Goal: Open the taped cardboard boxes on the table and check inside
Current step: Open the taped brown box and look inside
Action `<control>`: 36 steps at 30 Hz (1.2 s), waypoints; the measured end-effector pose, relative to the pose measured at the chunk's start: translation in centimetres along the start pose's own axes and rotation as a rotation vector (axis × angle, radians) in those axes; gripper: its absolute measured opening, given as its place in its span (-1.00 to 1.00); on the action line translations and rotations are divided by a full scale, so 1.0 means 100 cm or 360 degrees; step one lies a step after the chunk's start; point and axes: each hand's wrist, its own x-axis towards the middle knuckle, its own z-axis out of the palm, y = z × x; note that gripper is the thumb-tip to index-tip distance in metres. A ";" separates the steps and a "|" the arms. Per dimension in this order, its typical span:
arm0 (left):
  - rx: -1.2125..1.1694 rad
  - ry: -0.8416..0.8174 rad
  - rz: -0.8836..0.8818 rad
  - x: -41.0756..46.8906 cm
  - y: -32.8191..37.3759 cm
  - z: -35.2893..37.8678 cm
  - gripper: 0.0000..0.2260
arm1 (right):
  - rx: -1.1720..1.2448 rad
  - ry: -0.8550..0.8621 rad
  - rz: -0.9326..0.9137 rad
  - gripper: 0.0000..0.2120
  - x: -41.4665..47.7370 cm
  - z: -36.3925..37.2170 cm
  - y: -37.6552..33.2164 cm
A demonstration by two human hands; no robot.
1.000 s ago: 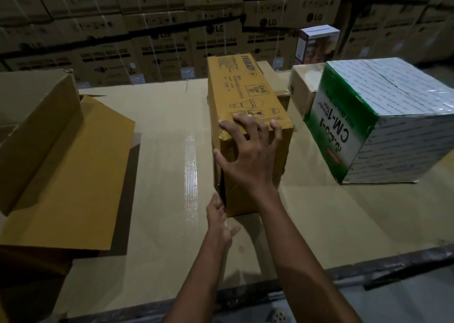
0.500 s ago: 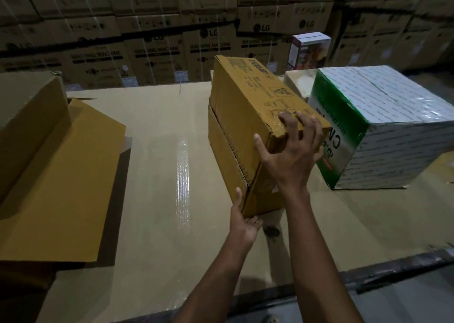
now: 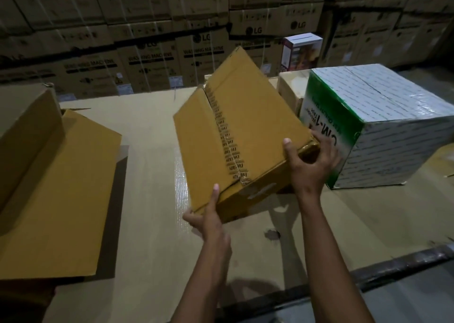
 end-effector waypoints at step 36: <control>0.1738 -0.0326 0.2406 0.025 0.095 -0.032 -0.81 | -0.0730 -0.1226 -0.0548 -0.64 -0.080 0.031 0.043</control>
